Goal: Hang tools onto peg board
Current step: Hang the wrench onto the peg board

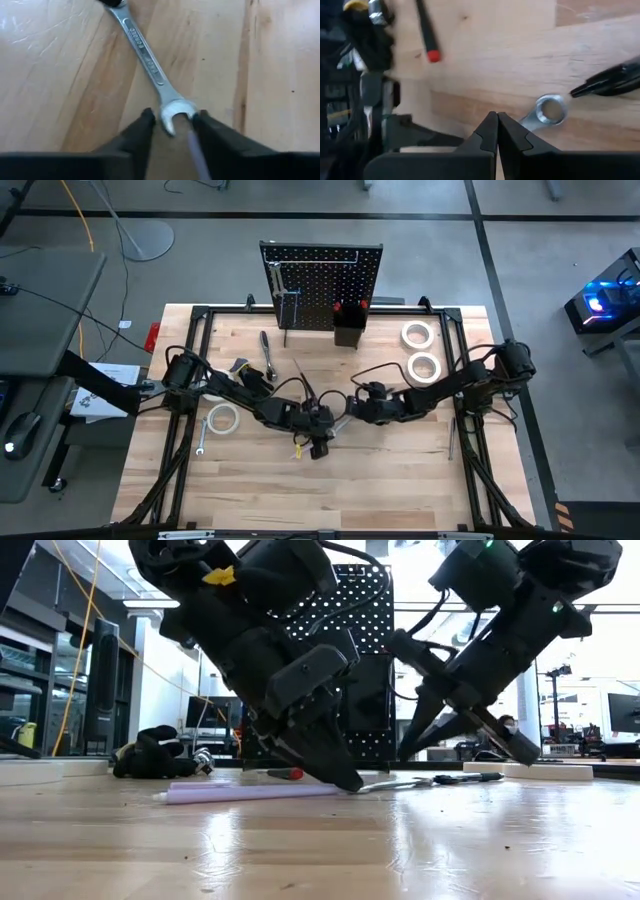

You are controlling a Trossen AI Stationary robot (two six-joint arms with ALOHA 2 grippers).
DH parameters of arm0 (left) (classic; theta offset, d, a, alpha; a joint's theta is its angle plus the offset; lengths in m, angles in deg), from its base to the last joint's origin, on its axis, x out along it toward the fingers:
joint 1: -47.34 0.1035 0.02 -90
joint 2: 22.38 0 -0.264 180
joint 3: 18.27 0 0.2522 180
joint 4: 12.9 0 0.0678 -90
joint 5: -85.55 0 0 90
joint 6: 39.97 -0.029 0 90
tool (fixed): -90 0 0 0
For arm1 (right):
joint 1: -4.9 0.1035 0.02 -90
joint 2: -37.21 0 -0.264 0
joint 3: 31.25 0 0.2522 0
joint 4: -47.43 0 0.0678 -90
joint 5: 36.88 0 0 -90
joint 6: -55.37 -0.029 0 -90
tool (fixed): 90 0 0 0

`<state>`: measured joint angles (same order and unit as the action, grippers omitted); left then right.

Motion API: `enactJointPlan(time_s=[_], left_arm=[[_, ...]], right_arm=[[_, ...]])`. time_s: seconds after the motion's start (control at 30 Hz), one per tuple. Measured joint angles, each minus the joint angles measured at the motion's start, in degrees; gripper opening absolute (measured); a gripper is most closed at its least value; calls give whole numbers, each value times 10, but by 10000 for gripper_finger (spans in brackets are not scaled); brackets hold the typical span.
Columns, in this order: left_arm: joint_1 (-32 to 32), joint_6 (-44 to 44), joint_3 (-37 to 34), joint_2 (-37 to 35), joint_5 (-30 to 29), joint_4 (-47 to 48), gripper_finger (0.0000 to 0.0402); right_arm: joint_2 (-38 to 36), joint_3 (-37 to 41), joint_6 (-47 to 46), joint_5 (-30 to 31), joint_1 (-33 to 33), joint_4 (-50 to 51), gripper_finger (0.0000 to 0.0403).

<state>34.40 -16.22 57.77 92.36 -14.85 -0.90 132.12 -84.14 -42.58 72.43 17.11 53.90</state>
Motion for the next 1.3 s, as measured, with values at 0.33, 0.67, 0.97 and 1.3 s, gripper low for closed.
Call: enactJointPlan(time_s=[0.33,0.67,0.97,1.3], left_arm=[[2,6,0,-1,7,3,3],[7,7,0,-1,22,2,0],[7,11,0,0,24,-2,0],[9,11,-2,-16,24,-9,8]], right_arm=[[-68,0,-17,16,47,188,0],[-24,0,-8,28,11,122,0],[-9,0,5,-3,2,108,0],[-34,-1,6,11,16,116,0]])
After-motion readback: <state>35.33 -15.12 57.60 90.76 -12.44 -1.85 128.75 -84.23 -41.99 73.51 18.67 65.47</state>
